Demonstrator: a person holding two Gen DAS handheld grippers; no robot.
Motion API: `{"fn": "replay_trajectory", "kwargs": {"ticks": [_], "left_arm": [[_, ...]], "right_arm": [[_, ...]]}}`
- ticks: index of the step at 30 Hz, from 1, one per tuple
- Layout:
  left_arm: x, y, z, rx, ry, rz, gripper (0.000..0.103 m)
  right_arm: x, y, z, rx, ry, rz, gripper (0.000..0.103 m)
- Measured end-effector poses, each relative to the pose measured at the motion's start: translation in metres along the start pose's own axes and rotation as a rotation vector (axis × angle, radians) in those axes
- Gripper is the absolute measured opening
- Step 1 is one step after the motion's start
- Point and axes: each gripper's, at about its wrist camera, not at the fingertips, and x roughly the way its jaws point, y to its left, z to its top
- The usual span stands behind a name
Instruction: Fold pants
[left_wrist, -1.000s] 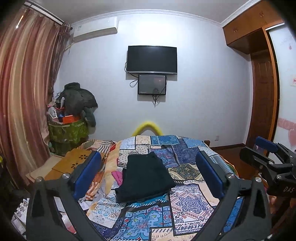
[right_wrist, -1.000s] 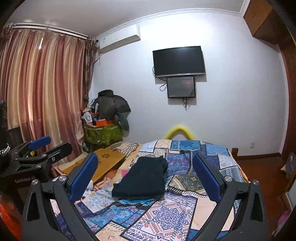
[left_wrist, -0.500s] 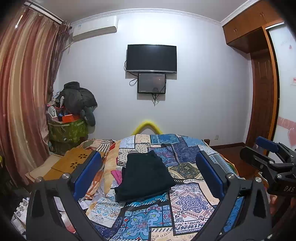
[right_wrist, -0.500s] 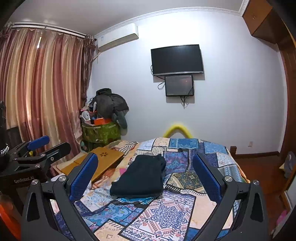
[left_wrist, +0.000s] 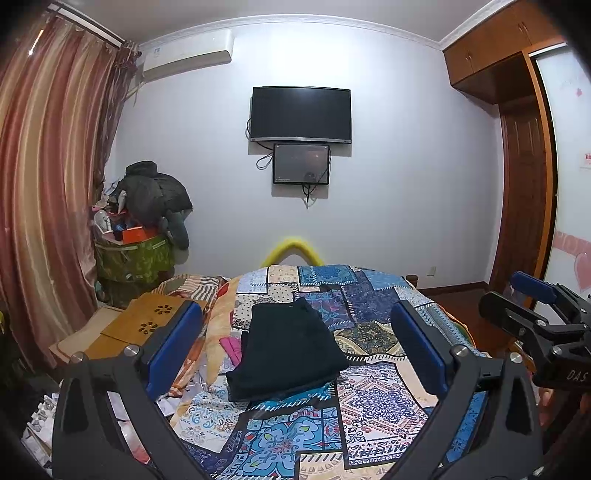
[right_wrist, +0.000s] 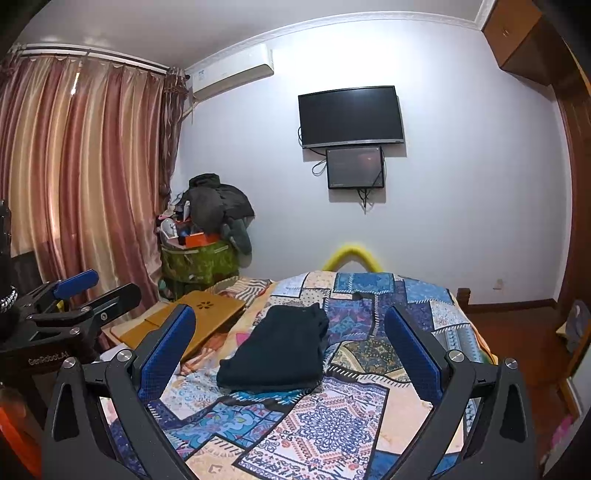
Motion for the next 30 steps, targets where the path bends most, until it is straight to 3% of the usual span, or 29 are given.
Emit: {"fn": "replay_trajectory", "kwargs": {"ticks": [30], "left_arm": [[0.0009,-0.0005,-0.0017,0.006,0.021,-0.064,0.103]], "right_arm": [[-0.0042,-0.0097,-0.0022,0.011,0.002,-0.016,0.102]]}}
